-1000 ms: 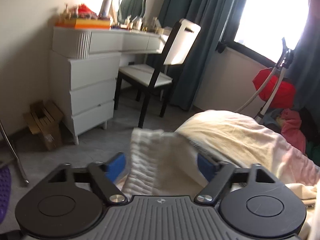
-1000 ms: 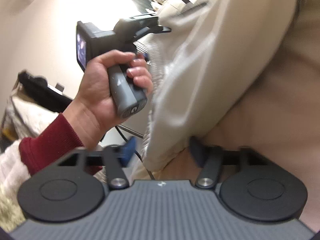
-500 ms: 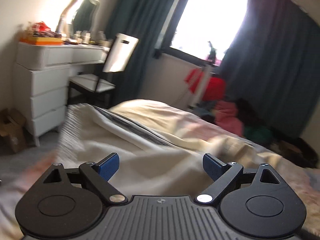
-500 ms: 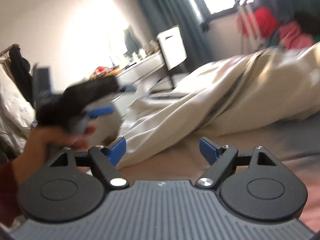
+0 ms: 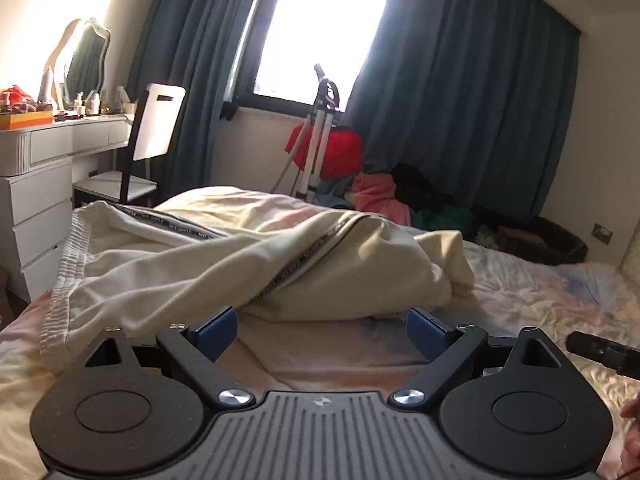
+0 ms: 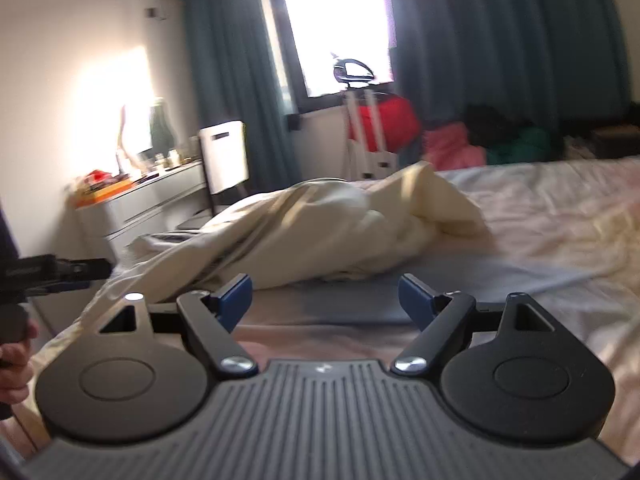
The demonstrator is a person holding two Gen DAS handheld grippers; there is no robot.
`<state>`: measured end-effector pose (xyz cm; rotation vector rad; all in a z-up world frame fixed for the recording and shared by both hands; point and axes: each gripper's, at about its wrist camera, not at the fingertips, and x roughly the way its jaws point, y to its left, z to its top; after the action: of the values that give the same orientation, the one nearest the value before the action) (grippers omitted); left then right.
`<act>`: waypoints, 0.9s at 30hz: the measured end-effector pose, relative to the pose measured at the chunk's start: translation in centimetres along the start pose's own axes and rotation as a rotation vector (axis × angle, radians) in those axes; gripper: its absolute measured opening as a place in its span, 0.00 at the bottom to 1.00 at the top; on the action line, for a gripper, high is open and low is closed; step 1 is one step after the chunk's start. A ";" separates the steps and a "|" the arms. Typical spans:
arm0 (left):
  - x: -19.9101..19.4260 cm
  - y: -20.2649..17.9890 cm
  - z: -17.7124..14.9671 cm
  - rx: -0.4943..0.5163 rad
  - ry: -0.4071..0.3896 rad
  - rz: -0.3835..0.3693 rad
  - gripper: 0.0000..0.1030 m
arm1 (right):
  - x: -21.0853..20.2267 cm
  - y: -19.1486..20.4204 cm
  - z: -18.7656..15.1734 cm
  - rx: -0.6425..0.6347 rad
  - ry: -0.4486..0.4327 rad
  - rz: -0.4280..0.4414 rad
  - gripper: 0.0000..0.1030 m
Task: Fold clothes
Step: 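Lay the garment flat on the bed and open both grippers, then grasp the garment's waistband edge with the left gripper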
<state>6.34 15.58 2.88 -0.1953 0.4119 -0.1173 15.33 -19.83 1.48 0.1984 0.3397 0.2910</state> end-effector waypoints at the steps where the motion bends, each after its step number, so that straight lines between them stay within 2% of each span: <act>1: 0.1 -0.1 -0.1 -0.006 -0.002 -0.003 0.91 | 0.0 -0.1 0.2 0.006 -0.009 -0.004 0.80; 4: 1.8 -0.4 0.1 -0.008 0.017 0.009 0.96 | 0.3 -0.1 1.1 0.042 -0.035 -0.018 0.80; 7: 4.1 -0.6 0.4 -0.002 0.049 0.032 0.96 | -0.2 -0.3 1.3 0.055 -0.053 -0.009 0.80; 10: 6.4 -0.8 0.7 0.005 0.081 0.056 0.96 | 1.0 -0.7 1.2 0.035 -0.021 -0.020 0.80; 12: 8.9 -1.1 0.5 0.010 0.115 0.092 0.96 | 1.4 -1.6 0.9 0.036 0.024 0.002 0.80; 15: 13.0 -1.5 -0.2 0.050 0.136 0.108 0.96 | 2.7 -3.0 0.3 0.085 0.086 0.016 0.80; 19: 18.9 -1.4 1.0 0.052 0.104 0.123 0.94 | 5.2 -4.8 -0.5 0.166 0.126 0.054 0.80; 22: 22.8 -1.5 3.9 0.014 -0.016 0.179 0.94 | 7.4 -6.3 -1.5 0.194 0.147 0.035 0.80; 23: 24.4 -1.7 5.0 0.002 -0.026 0.203 0.94 | 8.3 -6.9 -1.9 0.219 0.159 0.027 0.80; 24: 26.2 -1.7 6.0 -0.013 -0.019 0.206 0.93 | 9.1 -7.5 -2.2 0.245 0.171 0.018 0.80; 27: 31.3 -1.5 8.2 -0.066 0.042 0.147 0.93 | 11.2 -9.6 -3.0 0.347 0.178 -0.002 0.80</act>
<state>38.04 10.66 -1.50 -0.2271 0.4705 0.0364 26.70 -24.94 -6.88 0.5157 0.5668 0.2469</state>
